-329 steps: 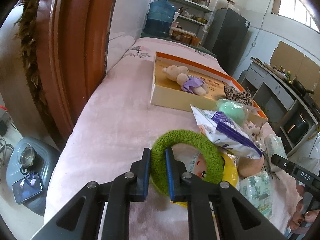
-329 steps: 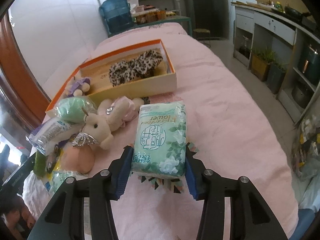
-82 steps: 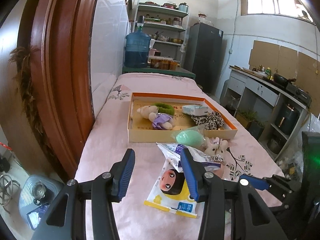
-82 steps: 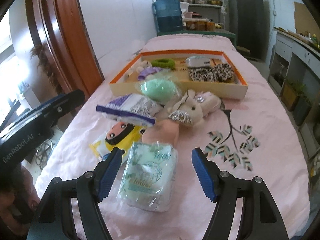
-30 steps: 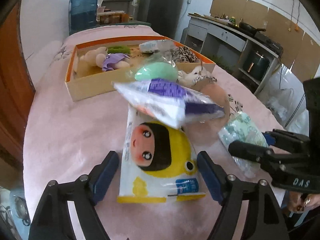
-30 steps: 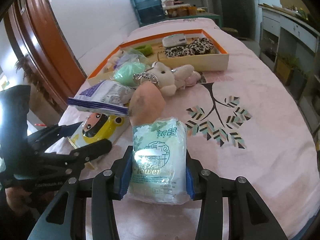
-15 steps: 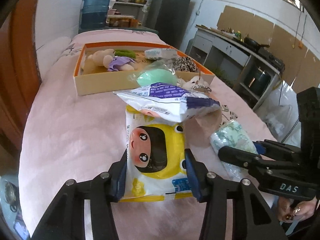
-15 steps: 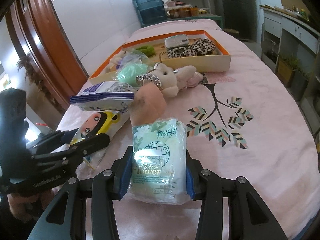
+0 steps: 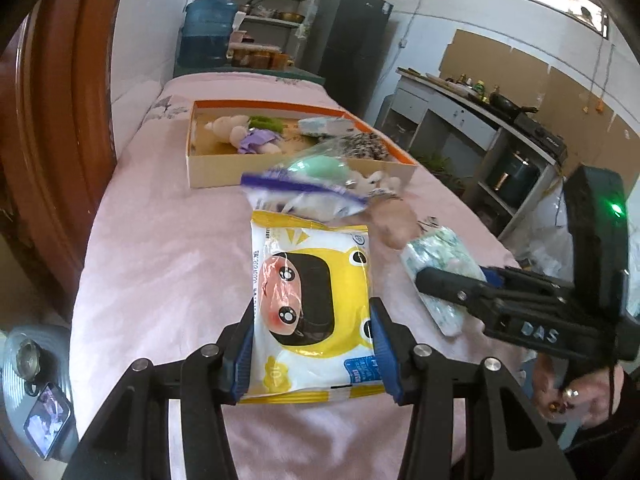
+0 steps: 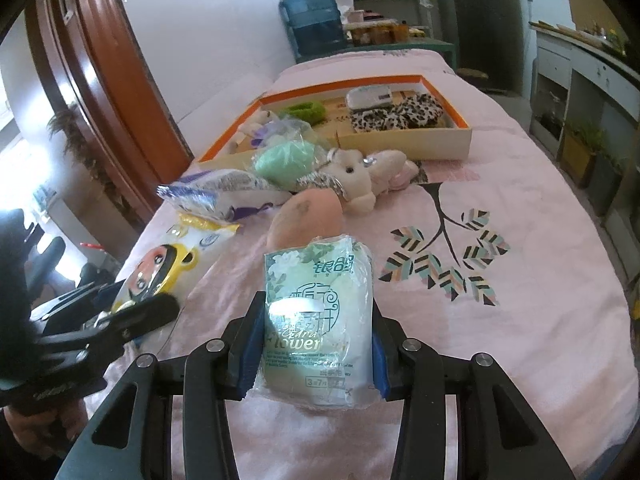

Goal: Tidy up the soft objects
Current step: 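Lift both held packs and carry them over the box lid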

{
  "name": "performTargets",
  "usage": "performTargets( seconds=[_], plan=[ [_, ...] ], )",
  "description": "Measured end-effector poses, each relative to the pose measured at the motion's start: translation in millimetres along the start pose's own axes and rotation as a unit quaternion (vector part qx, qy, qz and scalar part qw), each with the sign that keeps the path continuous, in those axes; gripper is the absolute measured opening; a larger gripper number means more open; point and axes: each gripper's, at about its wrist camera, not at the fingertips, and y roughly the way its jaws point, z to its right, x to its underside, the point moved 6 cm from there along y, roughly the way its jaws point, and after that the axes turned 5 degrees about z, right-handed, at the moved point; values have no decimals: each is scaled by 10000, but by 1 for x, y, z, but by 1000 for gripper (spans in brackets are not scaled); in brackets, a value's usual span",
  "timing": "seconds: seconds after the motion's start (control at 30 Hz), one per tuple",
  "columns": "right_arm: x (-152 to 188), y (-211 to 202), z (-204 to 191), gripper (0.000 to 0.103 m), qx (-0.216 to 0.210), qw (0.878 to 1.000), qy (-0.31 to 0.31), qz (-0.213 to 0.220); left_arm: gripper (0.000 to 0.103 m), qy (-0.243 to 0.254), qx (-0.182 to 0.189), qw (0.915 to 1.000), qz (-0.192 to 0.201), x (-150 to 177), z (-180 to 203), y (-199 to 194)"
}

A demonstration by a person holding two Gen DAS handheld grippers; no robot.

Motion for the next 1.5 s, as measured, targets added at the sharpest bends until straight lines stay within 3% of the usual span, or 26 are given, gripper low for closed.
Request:
performTargets(
  seconds=[0.4, 1.17, 1.5],
  plan=[
    [-9, -34, -6, 46, -34, 9995, -122, 306, 51, 243, 311, 9988, 302, -7, 34, -34],
    [-59, -43, 6, 46, 145, 9959, -414, 787, 51, 42, -399, 9959, 812, -69, 21, -19],
    [-82, -40, 10, 46, 162, 9945, -477, 915, 51, 96, -475, 9937, 1014, -98, 22, -7]
  ],
)
